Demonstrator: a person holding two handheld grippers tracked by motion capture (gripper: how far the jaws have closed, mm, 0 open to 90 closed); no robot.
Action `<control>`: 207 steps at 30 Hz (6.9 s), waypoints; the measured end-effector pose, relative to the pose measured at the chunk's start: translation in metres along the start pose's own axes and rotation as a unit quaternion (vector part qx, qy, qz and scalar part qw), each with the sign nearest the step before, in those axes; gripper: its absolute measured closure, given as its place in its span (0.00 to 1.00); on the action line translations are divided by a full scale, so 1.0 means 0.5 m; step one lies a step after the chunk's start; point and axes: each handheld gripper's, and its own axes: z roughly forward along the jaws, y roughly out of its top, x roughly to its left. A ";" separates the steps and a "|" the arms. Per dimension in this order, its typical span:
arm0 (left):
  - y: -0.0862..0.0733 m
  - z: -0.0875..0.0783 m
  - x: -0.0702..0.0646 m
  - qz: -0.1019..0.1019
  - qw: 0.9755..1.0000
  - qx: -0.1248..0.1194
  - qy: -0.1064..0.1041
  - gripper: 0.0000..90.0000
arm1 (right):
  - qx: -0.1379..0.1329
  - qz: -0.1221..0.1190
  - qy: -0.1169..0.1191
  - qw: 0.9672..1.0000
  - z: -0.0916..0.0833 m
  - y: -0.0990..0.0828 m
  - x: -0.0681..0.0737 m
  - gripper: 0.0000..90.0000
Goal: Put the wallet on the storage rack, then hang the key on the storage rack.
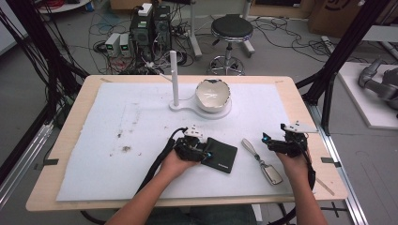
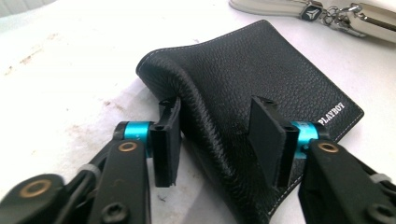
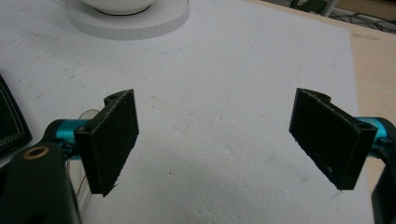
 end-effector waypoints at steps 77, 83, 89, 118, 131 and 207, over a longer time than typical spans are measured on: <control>0.343 -0.190 0.102 0.098 0.982 -0.097 0.129 0.92 | 0.008 -0.011 0.018 1.000 0.028 0.004 0.007 0.18; 0.375 -0.170 0.128 0.099 0.981 -0.100 0.134 0.92 | 0.009 -0.010 0.018 1.000 0.027 0.004 0.008 0.18; 0.388 -0.142 0.152 0.086 0.981 -0.101 0.139 0.92 | 0.008 -0.005 0.018 1.000 0.025 0.003 0.005 0.18; 0.341 -0.041 0.207 0.094 0.975 -0.024 0.199 0.90 | 0.007 -0.004 0.023 1.000 0.027 0.002 0.004 0.18; 0.343 -0.064 0.192 0.076 0.976 -0.050 0.198 0.39 | 0.006 -0.003 0.023 1.000 0.027 0.002 0.003 0.18; -0.060 -0.369 0.117 0.021 0.982 -0.153 0.111 0.23 | 0.019 -0.032 0.047 0.998 0.024 0.006 0.037 0.18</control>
